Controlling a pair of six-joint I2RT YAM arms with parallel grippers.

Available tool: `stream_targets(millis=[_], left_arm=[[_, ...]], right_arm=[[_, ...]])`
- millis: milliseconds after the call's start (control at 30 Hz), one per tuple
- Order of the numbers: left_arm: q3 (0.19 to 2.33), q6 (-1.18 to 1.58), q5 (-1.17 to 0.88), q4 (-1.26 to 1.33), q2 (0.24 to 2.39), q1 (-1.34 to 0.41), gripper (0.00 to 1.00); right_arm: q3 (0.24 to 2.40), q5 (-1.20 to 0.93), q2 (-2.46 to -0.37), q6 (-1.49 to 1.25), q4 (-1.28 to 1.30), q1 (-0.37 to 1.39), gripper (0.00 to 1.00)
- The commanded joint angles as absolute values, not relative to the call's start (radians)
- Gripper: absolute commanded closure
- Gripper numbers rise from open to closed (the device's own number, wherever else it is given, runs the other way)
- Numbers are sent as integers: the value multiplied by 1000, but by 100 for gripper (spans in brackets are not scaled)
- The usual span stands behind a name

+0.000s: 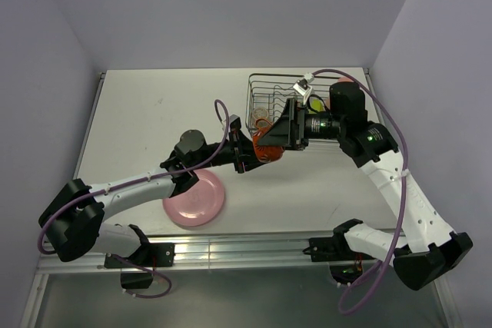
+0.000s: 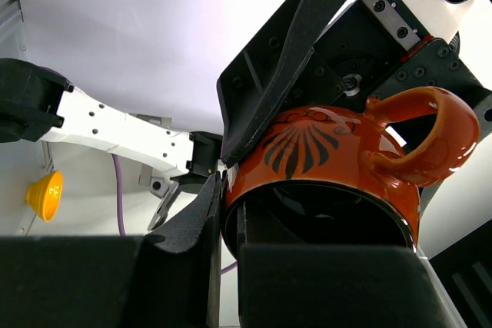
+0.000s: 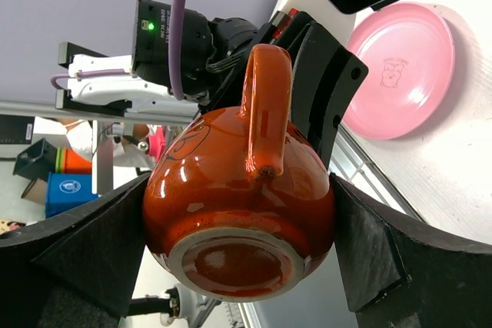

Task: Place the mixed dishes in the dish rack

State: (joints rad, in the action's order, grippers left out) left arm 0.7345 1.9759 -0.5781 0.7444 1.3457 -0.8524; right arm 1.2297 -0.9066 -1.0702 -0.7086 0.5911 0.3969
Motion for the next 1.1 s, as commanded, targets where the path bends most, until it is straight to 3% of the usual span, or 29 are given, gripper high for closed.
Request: stream_targets(millis=[0,33,100,133,200,233,333,500,667,867,1067], left_arm=[[750,1976,-571,847,1332,-856,100],[747,1979,-572,857,1333,-856,100],[735,1993,-569,890,1336,-856,91],[732,2000,-566,916,1336,-856,73],[726,2002,-563,923,1333,-856,49],[724,2002,-563,926,1332,-856,28],[715,2003,-566,937,1328,-856,9],[677,2005,-568,960,1316,-850,1],[626,1947,-578,798,1255,-825,1],[591,1746,-577,387,1121,-755,2],[714,1455,-580,-42,1083,-713,3]], right_arm=[[1269,-903,-1058,-706,561,402,87],[1267,-904,-1060,-709,558,402,100],[1264,-899,-1051,-716,548,403,100],[1258,-902,-1049,-724,540,402,100],[1250,-902,-1039,-744,516,402,100],[1244,-905,-1037,-752,508,402,100],[1238,-905,-1034,-761,495,402,100],[1247,-885,-1037,-750,517,402,100],[1278,-827,-1057,-732,569,397,100],[1348,-729,-1121,-684,656,335,100],[1451,-620,-1225,-631,785,152,100]])
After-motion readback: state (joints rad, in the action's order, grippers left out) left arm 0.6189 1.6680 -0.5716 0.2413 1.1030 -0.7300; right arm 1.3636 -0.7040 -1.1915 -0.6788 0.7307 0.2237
